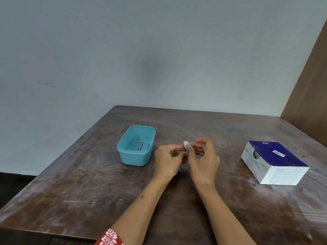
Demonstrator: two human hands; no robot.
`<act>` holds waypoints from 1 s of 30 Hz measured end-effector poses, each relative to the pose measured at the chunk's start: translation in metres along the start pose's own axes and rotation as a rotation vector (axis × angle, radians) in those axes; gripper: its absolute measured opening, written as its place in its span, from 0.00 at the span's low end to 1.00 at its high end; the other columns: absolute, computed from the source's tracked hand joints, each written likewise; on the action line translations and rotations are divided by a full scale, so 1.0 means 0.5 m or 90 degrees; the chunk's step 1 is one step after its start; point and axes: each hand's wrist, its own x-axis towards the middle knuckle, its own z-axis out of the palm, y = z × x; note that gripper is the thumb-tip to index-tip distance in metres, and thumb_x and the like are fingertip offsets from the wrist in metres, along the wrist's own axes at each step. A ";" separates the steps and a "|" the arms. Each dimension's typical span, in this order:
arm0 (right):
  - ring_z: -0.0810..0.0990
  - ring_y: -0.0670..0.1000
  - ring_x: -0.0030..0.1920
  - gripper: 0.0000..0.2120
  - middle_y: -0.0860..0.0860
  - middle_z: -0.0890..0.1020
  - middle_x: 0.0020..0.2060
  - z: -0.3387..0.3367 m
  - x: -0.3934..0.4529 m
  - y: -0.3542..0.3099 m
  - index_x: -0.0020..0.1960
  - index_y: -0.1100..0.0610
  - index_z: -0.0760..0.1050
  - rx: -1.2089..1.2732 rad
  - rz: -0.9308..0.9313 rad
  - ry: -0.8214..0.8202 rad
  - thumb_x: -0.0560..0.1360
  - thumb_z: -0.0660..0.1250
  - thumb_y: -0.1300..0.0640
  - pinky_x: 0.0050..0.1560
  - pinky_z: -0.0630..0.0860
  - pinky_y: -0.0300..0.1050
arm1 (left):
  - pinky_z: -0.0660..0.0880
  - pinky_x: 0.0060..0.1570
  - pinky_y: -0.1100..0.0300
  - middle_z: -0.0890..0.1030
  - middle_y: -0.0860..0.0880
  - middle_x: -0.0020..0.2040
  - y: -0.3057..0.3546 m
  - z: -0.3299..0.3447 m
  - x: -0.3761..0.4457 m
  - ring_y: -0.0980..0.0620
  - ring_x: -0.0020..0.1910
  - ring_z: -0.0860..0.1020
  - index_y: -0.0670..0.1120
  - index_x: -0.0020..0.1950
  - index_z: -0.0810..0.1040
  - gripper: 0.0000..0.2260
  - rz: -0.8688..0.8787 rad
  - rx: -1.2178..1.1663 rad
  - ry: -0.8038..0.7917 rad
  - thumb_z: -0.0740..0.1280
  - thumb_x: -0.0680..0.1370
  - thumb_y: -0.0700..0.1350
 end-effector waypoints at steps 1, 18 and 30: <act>0.81 0.41 0.42 0.12 0.40 0.79 0.39 -0.001 0.001 0.000 0.48 0.52 0.70 0.002 0.004 0.017 0.73 0.67 0.67 0.44 0.78 0.35 | 0.78 0.38 0.68 0.82 0.53 0.37 0.001 0.002 -0.002 0.58 0.37 0.83 0.41 0.52 0.82 0.10 -0.007 0.001 -0.019 0.69 0.73 0.32; 0.77 0.34 0.44 0.12 0.41 0.81 0.39 0.002 0.002 0.011 0.47 0.49 0.75 -0.017 0.029 -0.021 0.71 0.68 0.65 0.45 0.69 0.25 | 0.78 0.38 0.67 0.83 0.42 0.49 -0.005 0.006 0.010 0.54 0.41 0.82 0.38 0.56 0.80 0.14 -0.082 -0.189 -0.018 0.68 0.72 0.29; 0.78 0.35 0.43 0.09 0.43 0.82 0.37 0.001 0.000 0.005 0.47 0.51 0.74 0.004 0.050 -0.038 0.72 0.67 0.64 0.42 0.68 0.22 | 0.77 0.34 0.68 0.81 0.42 0.50 0.005 0.003 0.008 0.59 0.35 0.82 0.36 0.58 0.77 0.17 -0.122 -0.253 -0.018 0.68 0.71 0.27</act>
